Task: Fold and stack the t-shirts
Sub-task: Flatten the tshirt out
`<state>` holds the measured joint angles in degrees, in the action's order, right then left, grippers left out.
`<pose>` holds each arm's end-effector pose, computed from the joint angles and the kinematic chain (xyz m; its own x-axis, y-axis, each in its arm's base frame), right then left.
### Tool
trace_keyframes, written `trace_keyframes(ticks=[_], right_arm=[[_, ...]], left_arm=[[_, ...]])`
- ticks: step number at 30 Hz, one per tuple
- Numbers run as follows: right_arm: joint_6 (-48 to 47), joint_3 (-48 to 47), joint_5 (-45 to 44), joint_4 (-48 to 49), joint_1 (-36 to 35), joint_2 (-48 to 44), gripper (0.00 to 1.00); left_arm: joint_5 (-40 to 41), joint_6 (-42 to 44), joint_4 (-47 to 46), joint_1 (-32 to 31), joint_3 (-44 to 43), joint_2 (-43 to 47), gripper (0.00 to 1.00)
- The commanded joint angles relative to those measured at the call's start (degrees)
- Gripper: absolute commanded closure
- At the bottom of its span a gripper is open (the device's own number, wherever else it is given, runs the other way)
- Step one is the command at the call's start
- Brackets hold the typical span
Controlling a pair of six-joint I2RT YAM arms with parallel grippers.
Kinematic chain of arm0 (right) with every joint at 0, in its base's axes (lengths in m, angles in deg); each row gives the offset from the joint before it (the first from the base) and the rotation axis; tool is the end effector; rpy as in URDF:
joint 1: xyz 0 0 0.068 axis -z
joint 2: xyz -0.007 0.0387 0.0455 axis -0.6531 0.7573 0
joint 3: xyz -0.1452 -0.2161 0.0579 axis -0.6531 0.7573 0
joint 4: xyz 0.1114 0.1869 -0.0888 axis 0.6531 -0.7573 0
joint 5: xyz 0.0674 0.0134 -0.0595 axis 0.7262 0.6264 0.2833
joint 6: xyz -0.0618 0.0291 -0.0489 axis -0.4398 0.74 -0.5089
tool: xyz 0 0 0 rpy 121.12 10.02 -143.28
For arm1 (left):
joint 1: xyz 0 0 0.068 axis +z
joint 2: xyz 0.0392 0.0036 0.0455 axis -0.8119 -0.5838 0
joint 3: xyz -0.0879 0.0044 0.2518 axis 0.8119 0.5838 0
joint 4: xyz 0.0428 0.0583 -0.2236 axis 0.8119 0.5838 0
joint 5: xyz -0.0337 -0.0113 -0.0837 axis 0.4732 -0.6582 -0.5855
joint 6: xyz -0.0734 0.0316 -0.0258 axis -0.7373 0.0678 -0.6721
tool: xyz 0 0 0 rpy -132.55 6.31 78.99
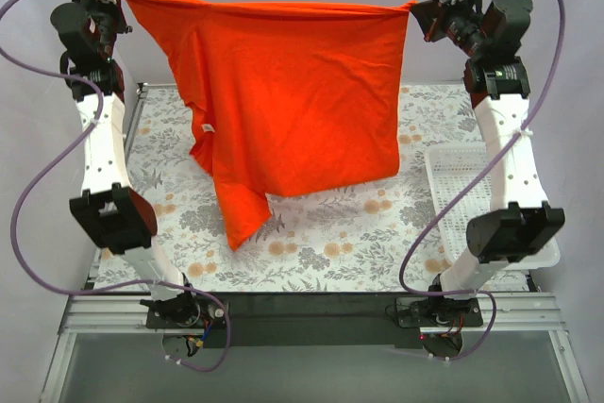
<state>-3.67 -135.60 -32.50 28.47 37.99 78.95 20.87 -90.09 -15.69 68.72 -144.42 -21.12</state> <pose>0.3520 0.0488 0.5228 0.1685 0.0693 -0.9833 -0.4768 0.8788 -0.0198 0.3920 0.0836 0.5055 0.2063 -0.4390 -0.8745 0.0827 0.8983 -0.4315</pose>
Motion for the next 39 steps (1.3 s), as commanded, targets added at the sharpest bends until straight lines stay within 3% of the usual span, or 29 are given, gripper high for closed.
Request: trace_keyframes(ticks=[1,4,6,10,18,21,24,31,36,39], right_arm=[[-0.8,-11.69,-6.2,3.34,-0.11,3.67,0.99],[-1.15,-20.83,-8.22,3.51,-0.64,9.03,0.99],[-1.5,-23.66,-9.19,3.95,-0.73,11.49,0.99],[-1.86,-17.88,-9.46,5.8,-0.99,11.86,0.99],[-5.46,5.75,-6.3,10.28,-2.57,11.68,0.99],[-7.04,14.46,-6.64,10.63,-2.66,11.95,0.99],[-8.53,19.92,-7.78,11.07,-2.66,12.12,0.99],[-11.0,21.25,-8.66,9.41,-2.66,13.0,0.99],[-13.1,20.2,-8.58,7.56,-2.66,10.1,0.99],[-14.86,20.01,-8.23,4.22,-2.58,8.17,0.99]], left_arm=[[3.9,-3.3,-0.02,1.56,-18.09,-6.7,1.0],[4.51,-2.61,-0.89,1.56,-33.32,-16.47,1.0],[4.08,-1.64,-3.95,1.56,-33.04,-17.63,1.0],[2.32,0.38,-12.83,1.56,-17.94,-12.11,1.0],[-5.85,3.71,-20.14,1.56,23.85,-1.73,1.0],[-6.91,4.6,-21.72,1.3,35.21,-0.14,1.0],[-4.73,5.04,-21.29,1.3,39.73,-1.54,1.0],[-6.21,7.15,-10.32,1.38,36.59,-6.55,1.0],[-7.08,9.25,-3.37,1.91,29.47,-5.42,1.0],[-9.72,14.85,7.07,2.09,24.39,-3.57,1.0]])
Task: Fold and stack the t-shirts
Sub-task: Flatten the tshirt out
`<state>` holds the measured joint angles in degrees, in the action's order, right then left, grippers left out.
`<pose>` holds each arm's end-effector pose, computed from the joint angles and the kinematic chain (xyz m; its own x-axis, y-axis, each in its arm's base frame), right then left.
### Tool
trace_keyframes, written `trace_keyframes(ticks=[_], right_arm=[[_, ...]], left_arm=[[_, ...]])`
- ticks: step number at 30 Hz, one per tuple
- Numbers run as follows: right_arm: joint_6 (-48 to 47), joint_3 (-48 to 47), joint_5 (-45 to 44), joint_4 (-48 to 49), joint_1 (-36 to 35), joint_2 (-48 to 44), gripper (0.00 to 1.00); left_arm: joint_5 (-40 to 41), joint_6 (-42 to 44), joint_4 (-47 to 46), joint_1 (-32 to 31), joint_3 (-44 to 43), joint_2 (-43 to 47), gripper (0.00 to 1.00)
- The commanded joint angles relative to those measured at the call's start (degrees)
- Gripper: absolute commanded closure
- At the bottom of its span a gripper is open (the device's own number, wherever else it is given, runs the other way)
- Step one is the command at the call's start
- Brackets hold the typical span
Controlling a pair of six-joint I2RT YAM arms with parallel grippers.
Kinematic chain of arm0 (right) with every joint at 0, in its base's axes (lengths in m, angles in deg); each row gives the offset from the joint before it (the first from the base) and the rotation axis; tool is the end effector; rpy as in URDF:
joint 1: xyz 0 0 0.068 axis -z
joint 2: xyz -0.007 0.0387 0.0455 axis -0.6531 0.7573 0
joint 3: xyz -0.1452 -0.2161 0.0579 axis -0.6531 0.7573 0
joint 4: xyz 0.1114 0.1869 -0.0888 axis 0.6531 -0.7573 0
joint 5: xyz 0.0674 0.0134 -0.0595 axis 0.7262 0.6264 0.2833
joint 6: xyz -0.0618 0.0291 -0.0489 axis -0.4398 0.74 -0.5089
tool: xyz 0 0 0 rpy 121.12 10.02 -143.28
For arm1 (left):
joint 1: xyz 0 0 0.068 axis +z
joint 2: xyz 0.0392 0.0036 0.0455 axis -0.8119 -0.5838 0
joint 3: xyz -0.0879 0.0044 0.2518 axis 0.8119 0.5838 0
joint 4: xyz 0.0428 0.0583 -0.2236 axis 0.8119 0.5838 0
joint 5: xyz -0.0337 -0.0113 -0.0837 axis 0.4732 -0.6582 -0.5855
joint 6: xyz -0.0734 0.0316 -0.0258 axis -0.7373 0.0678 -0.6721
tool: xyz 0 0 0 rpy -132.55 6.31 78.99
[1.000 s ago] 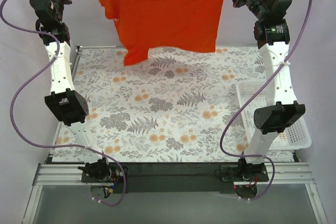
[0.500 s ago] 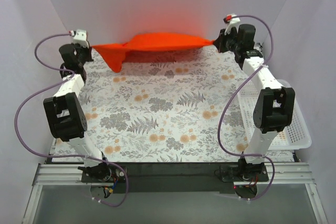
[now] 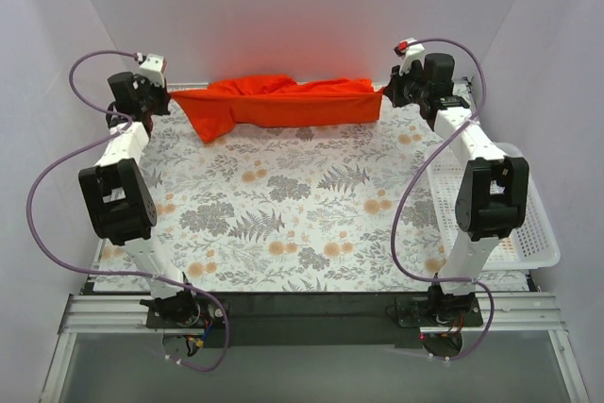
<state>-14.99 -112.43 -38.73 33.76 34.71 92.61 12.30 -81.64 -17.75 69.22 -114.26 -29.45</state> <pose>0.4433 0.0715 0.2991 -0.2839 -0.1532 -0.9465 -0.4480 0.8940 -0.0103 0.4394 0.0890 0.2611 -0.3883 -0.4458 -0.8065 -0.0532 0.8846 -0.4634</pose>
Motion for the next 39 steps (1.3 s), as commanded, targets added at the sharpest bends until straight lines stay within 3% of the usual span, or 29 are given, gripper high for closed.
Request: trace_keyframes(ticks=[1,4,12,13,15,16,19,20,21,24,27,29,32,34,39], right_arm=[[-4.24,-1.76,-1.65,-1.85,0.62,-6.19,0.99],[-7.05,2.98,-0.42,-4.4,0.62,-9.88,0.99],[-14.69,16.87,1.25,-17.49,0.62,-24.2,0.99],[-18.62,23.94,0.73,-22.64,0.53,-30.22,0.99],[-20.84,25.92,0.55,-25.13,0.53,-31.76,0.99],[-21.82,27.51,0.29,-26.46,0.35,-34.3,0.99],[-26.46,32.17,0.37,-33.46,-0.35,-37.82,0.98],[-27.7,33.57,-0.75,-35.42,-1.22,-38.36,0.85],[-28.67,34.02,-0.68,-37.18,-1.14,-38.8,0.56],[-31.58,34.21,0.37,-41.58,-1.14,-43.19,0.18],[-31.67,31.06,3.71,-41.33,-1.4,-45.14,0.13],[-29.4,28.77,4.68,-40.89,-1.93,-40.76,0.16],[-27.2,24.63,4.16,-39.66,-2.02,-32.5,0.35],[-25.79,21.92,3.72,-38.08,-2.2,-27.06,0.46],[-23.24,17.6,-0.85,-36.05,-4.57,-15.46,0.54]], left_arm=[[-2.55,8.6,16.03,1.58,-6.58,5.89,1.0],[-6.08,15.8,27.65,1.93,-5.63,10.27,1.0],[-6.52,34.0,44.11,3.6,12.73,28.92,1.0],[-8.7,44.55,56.93,3.78,17.27,34.76,1.0],[-9.42,46.57,62.57,3.78,19.84,36.12,1.0],[-9.68,52.77,65.99,3.78,20.82,37.27,1.0],[-8.64,58.44,75.4,3.78,24.51,40.88,0.98],[-7.93,63.59,78.47,3.78,25.04,41.23,0.82],[-7.32,64.34,82.85,3.78,25.31,41.93,0.74],[-5.82,63.64,82.99,3.78,26.19,43.77,0.62],[-9.67,60.16,80.37,3.78,23.92,42.65,0.52],[-14.33,54.45,76.07,3.78,20.77,37.83,0.51],[-17.94,37.86,62.48,3.26,16.28,29.13,0.56],[-18.21,26.62,58.57,2.03,11.27,21.95,0.62],[-11.46,11.01,48.28,-3.59,2.75,8.91,0.69]])
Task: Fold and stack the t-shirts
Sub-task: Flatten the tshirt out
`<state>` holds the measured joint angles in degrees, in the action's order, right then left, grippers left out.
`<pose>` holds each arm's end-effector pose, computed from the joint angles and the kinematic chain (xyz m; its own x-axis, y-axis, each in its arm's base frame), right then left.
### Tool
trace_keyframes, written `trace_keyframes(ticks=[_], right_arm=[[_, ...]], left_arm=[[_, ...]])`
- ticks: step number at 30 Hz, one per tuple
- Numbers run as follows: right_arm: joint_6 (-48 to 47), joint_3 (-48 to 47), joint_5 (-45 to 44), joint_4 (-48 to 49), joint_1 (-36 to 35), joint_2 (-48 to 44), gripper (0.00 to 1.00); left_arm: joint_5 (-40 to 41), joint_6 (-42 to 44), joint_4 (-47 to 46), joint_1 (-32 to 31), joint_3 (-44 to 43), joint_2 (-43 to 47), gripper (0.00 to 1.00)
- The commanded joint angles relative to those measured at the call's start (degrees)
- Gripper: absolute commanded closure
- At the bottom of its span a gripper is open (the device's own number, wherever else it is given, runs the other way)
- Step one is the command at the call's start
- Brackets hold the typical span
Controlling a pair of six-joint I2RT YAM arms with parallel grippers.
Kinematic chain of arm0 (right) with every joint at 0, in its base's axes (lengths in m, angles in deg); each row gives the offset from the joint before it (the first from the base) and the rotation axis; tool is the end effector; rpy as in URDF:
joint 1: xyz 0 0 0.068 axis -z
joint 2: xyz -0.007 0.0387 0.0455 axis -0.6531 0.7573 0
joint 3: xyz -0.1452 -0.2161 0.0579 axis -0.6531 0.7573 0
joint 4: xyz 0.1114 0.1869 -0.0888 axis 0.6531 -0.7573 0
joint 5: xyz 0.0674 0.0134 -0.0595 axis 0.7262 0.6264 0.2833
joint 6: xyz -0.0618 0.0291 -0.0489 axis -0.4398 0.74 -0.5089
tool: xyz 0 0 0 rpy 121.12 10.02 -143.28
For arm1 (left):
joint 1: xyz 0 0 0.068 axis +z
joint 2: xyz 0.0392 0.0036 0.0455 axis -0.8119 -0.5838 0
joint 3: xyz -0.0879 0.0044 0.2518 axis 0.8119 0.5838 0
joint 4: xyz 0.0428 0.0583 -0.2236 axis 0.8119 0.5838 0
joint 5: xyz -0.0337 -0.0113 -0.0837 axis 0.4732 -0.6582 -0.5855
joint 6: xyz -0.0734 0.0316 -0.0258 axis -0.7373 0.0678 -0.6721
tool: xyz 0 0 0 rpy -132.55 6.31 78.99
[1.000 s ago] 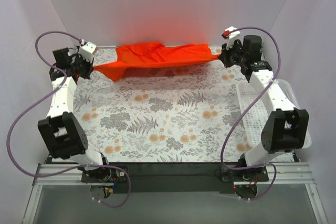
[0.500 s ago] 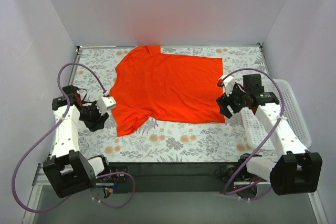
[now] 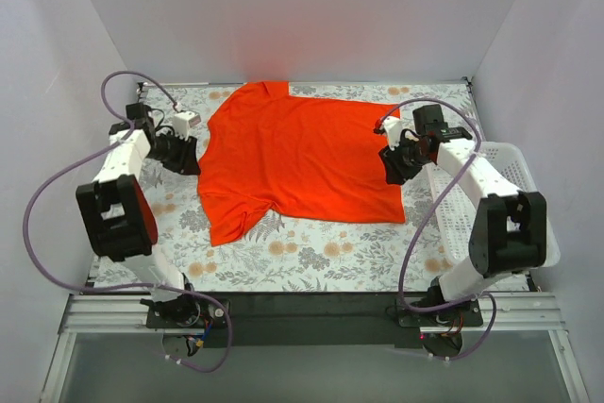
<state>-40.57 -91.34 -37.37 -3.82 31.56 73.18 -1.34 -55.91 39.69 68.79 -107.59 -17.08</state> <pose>0.2917 0.0735 0.2278 -0.5324 -0.6032 -0.5938 -0.7367 0.6757 -0.0258 0.3011 0.0339 0.2205 -0.9369 -0.1707 -0.3051 0.0202 0.8449 -0.5346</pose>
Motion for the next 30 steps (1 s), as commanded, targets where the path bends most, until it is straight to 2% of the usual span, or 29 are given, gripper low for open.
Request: trace_keyframes(ticks=[1,5,11,17,24,28,29,30], right_arm=[[2.6,-4.02,-3.17,1.61,-1.86,5.4,0.55],[3.31,-5.96,-5.72,1.96,-2.74,11.46,0.57],[1.99,-5.53,-9.15,2.66,-4.06,16.04,0.58],[0.15,-1.57,-12.14,3.8,-5.38,17.54,0.58],[-1.09,4.05,-12.05,2.14,-8.36,12.19,0.58],[0.14,4.85,-11.7,1.61,-9.33,9.54,0.56],[0.4,3.46,-11.7,0.83,-9.33,9.28,0.56],[0.67,2.57,-11.44,0.47,-9.25,8.93,0.56]], left_arm=[[3.15,-16.99,-9.87,-3.86,-4.9,-5.74,0.69],[8.24,-20.61,-13.12,-7.2,-8.24,-15.23,0.73],[19.41,-20.44,-14.88,-7.3,-3.69,-18.95,0.78],[22.93,-18.25,-14.8,-4.93,8.86,-11.67,0.8],[24.35,-15.79,-13.13,-2.29,20.13,0.29,0.8],[22.77,-15.52,-12.69,-1.76,18.32,3.29,0.7],[20.94,-15.26,-10.42,-1.58,16.82,3.55,0.69],[15.7,-14.65,-8.66,-1.58,14.89,4.25,0.68]])
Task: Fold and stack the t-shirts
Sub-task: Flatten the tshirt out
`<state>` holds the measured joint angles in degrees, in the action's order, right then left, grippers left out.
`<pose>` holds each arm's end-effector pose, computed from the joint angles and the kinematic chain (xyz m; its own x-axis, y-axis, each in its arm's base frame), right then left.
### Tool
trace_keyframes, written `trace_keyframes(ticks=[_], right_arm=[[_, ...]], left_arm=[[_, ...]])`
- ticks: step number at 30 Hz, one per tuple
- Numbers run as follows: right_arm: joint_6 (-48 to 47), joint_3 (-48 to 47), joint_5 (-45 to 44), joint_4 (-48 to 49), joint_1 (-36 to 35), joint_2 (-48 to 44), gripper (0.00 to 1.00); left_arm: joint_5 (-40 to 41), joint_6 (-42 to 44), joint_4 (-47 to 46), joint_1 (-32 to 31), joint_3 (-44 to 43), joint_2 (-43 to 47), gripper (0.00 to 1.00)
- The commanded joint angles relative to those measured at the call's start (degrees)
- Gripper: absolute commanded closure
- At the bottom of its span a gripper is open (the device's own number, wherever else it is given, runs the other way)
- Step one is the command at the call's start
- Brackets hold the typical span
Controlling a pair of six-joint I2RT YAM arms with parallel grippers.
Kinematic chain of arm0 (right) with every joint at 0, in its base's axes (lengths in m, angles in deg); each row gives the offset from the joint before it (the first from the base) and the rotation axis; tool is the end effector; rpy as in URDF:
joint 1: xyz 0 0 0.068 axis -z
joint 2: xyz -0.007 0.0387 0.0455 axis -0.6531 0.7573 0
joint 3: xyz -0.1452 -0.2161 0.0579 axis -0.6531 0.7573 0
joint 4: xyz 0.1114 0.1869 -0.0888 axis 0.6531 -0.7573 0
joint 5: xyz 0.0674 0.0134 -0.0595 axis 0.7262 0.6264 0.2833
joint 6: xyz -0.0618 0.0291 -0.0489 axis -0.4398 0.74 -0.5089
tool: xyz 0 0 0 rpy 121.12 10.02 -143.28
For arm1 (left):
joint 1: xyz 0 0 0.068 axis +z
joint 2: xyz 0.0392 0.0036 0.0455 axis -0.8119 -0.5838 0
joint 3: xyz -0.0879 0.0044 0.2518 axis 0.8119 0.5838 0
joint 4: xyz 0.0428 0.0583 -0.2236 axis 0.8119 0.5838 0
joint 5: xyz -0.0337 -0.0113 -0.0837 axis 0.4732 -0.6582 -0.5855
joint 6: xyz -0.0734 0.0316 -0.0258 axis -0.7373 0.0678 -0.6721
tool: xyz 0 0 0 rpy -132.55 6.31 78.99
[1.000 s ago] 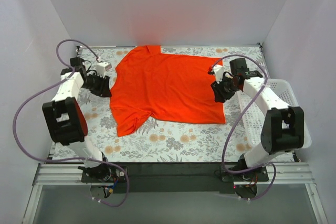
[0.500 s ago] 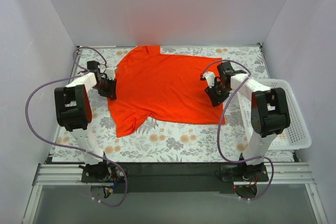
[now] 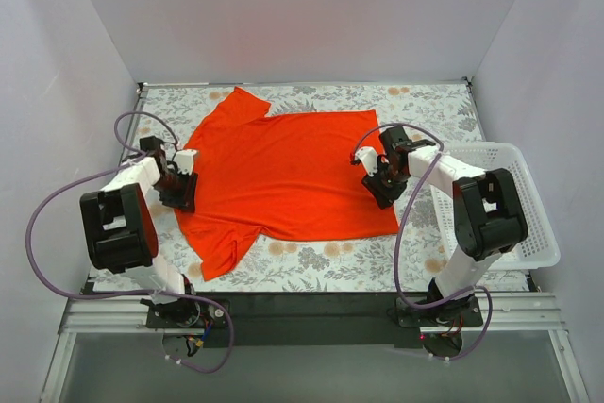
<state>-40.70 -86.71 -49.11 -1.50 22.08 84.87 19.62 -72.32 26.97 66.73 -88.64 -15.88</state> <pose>0.2869 0.1090 0.1462 -0.5630 -0.7610 -0.3224 -0.7963 0.6039 -0.0349 0.2658 0.0399 0.1400 -0.9090 -0.3989 -0.1205 -0.3558 0.8935 -0.2740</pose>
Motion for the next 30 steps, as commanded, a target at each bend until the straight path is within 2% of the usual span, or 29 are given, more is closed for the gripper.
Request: trace_keyframes(ticks=[1,4,5,8,11,15,16,18,30], right_arm=[[1.32,-2.77,0.65,-2.29,0.15,-2.94,0.56],[2.21,-5.93,1.88,-4.04,0.15,-3.64,0.56],[2.73,-6.46,2.32,-4.83,0.15,-3.65,0.56],[3.26,-8.04,3.99,-6.24,0.24,-3.91,0.56],[3.53,-8.31,4.17,-6.86,0.15,-3.3,0.56],[3.7,-7.96,4.08,-6.86,0.15,-2.68,0.56],[3.7,-8.05,4.08,-6.86,0.15,-2.68,0.56],[3.53,-8.05,3.82,-6.95,0.15,-2.59,0.56],[3.0,-6.9,2.85,-6.86,0.24,-2.33,0.56]], left_arm=[[-8.1,2.38,5.82,0.3,-7.13,3.75,0.68],[-13.65,5.72,13.12,-2.86,-10.23,7.17,0.67],[-14.01,6.77,15.65,-5.65,-10.23,8.23,0.68],[-12.7,8.89,21.01,-11.63,-8.22,11.05,0.67],[-11.21,8.9,23.93,-16.91,-6.02,10.96,0.62],[-7.96,7.23,22.71,-20.96,-2.33,11.14,0.55],[-7.78,6.61,22.97,-21.67,-1.89,10.7,0.49],[-7.87,5.91,22.97,-24.13,-0.66,10.17,0.46],[-5.67,1.16,16.91,-30.9,2.6,7.54,0.45]])
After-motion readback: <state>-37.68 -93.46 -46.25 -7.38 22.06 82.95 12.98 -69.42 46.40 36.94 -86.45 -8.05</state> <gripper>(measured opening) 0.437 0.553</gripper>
